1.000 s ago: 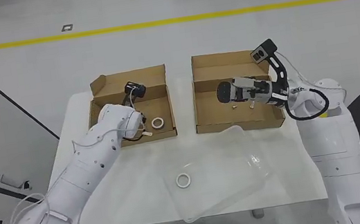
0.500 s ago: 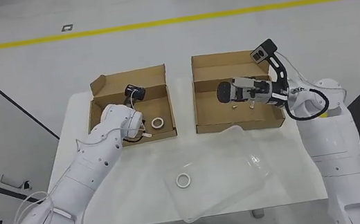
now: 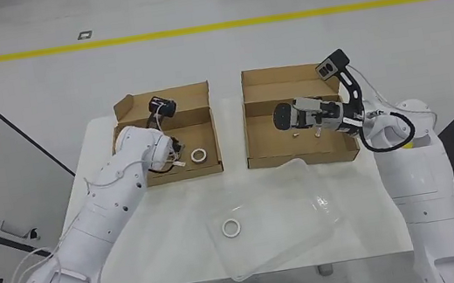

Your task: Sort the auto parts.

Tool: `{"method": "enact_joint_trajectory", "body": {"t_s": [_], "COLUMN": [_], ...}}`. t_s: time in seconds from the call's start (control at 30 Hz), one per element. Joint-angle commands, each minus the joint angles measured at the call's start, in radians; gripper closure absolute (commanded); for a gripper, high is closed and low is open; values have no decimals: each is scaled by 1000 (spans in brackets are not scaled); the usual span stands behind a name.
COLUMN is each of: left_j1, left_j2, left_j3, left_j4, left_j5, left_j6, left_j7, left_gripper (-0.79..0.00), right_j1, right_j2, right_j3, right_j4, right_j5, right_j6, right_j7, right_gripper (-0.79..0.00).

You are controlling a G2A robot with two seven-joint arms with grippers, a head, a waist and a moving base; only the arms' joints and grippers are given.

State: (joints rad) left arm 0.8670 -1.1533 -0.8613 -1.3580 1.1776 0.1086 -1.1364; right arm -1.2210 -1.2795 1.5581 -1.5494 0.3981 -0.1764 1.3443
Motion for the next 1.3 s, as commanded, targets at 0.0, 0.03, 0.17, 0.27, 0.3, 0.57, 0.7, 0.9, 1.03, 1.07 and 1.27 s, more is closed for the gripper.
{"method": "enact_joint_trajectory", "body": {"t_s": [0.0,0.03,0.17,0.27,0.3,0.57,0.7,0.9,1.03,1.07,1.27], "left_j1": [28,44,73,73,73,73,83,137,188,200,271], "left_j2": [13,18,30,30,30,30,30,40,50,53,64], "left_j3": [-25,-45,-91,-91,-91,-91,-98,-125,-149,-159,-230], "left_j4": [-61,-92,-163,-163,-163,-163,-159,-277,-425,-468,-719], "left_j5": [24,5,-23,-23,-23,-23,-34,-18,-6,-2,-87], "left_j6": [-36,-51,-92,-92,-92,-92,-90,-86,-86,-77,-79], "left_j7": [-23,-38,-70,-70,-70,-70,-51,-162,-260,-280,-369], "left_gripper": [-785,-785,-785,-785,-785,-785,-785,-785,-785,-785,-785], "right_j1": [0,0,0,0,0,0,0,0,0,0,0], "right_j2": [0,0,0,0,0,0,0,0,0,0,0], "right_j3": [0,0,0,0,0,0,0,0,0,0,0], "right_j4": [0,0,0,0,0,0,0,0,0,0,0], "right_j5": [0,0,0,0,0,0,0,0,0,0,0], "right_j6": [0,0,0,0,0,0,0,0,0,0,0], "right_j7": [0,0,0,0,0,0,0,0,0,0,0], "right_gripper": [-785,-785,-785,-785,-785,-785,-785,-785,-785,-785,-785]}}
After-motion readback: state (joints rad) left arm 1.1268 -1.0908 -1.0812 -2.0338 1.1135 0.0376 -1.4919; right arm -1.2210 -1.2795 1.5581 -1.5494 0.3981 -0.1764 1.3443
